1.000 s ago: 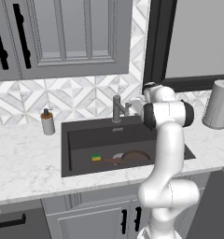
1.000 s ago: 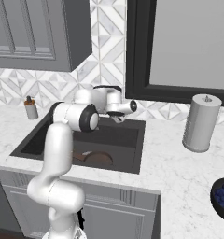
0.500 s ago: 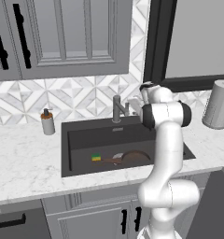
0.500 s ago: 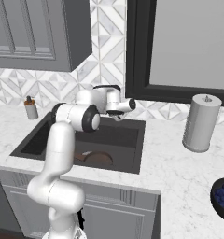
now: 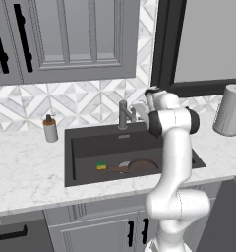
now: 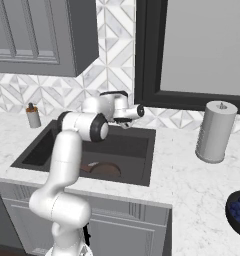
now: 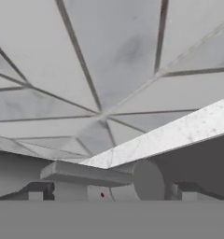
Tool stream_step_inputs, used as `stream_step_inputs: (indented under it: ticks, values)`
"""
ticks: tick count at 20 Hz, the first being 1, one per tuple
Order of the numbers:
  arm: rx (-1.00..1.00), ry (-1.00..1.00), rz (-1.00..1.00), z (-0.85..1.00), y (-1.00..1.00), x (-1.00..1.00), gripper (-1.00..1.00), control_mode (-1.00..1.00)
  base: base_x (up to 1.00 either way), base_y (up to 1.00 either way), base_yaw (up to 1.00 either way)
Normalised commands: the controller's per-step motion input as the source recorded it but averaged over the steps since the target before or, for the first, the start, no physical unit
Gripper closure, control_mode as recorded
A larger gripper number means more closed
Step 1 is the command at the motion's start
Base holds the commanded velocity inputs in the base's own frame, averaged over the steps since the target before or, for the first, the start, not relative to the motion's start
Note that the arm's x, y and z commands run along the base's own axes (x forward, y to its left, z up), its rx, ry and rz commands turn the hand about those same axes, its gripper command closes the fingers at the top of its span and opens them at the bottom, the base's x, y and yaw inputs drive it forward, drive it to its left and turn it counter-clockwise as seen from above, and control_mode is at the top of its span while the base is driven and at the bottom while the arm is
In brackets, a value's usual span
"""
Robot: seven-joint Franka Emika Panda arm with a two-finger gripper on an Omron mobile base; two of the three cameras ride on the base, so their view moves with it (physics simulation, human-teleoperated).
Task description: Pick the pan and sponge and place them into the sink. Then turn on the water.
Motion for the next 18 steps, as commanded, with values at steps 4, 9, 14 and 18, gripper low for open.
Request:
stream_step_inputs:
  ticks: [4, 9, 14, 18]
  values:
    - [0.00, 0.00, 0.00, -0.08, 0.00, 0.22, -1.00, -1.00, 0.00, 0.00, 0.00]
    - [0.00, 0.00, 0.00, -0.03, 0.00, 0.19, -1.00, -1.00, 0.00, 0.00, 0.00]
    - [0.00, 0.00, 0.00, -0.02, 0.14, 0.16, -1.00, -1.00, 0.00, 0.00, 0.00]
    - [0.00, 0.00, 0.01, -0.09, 0.19, 0.03, -1.00, -1.00, 0.00, 0.00, 0.00]
